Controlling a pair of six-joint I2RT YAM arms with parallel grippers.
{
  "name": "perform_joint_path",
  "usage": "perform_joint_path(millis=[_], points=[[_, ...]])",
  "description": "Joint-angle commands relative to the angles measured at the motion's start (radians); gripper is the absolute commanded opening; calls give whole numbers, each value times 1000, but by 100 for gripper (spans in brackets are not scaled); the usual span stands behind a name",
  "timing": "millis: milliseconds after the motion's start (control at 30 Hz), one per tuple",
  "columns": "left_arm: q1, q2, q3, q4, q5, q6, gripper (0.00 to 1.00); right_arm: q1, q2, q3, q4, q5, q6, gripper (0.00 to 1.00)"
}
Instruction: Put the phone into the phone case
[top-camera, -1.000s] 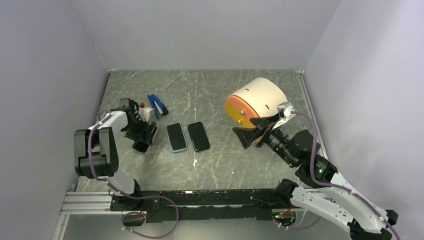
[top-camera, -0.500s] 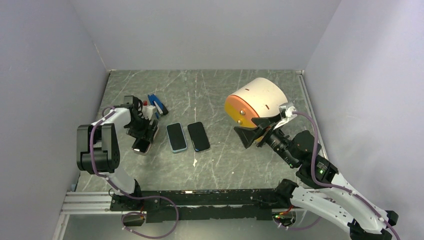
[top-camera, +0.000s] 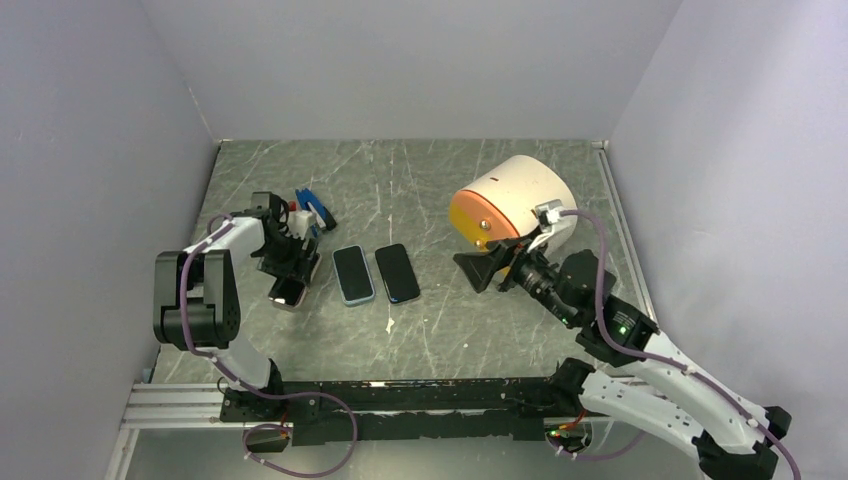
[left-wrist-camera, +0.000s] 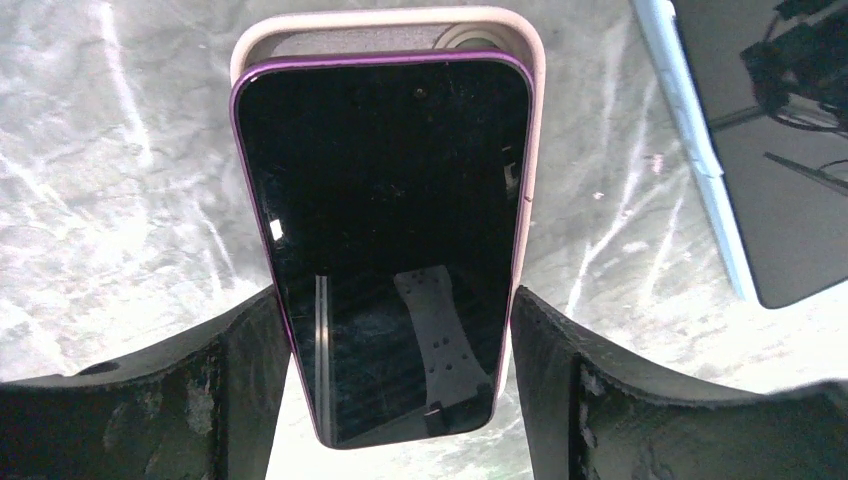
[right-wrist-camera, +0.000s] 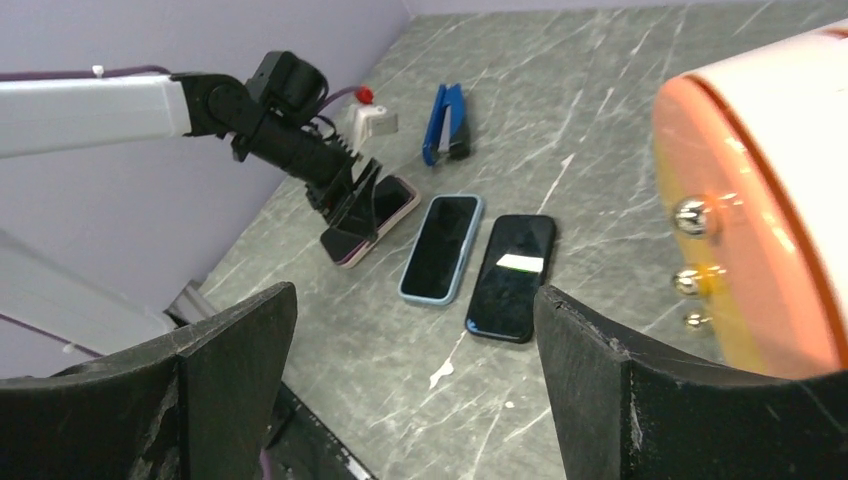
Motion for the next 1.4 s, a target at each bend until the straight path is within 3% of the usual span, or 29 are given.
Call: perform_joint_path(millis=[0,533,700,867,1000,1033,1067,1100,1267,1367], points=[[-19,-66,-21,3,89,-64,52,3,67,15,64,-89,74,89],[-19,-116,40,-4,109,-155,45,5,192,-2,185,-129,218,81],[-19,-90,49,17,44,-210,64,7,239,12,215,-156,225,82],[-18,-23,91,-10,-46,-270,61,9,235,1,231,-144,218,83],[-11,-1,174,-82,-124,-366,67,9,225,-2,226,-139,200,83],[-10,-5,190,-90,-142,-385,70,9,224,-2,222,-138,196,83],[-8,-10,209,-104,-151,-403,87,9,221,-2,220,-137,191,83],[0,-19,215,-111,-122,-407,93,9,217,-2,219,-138,188,84],[66,-102,152,-3,26,-438,94,9,190,-9,215,-122,162,84],[134,-87,162,-24,167,-405,94,9,167,-15,209,-111,145,85]])
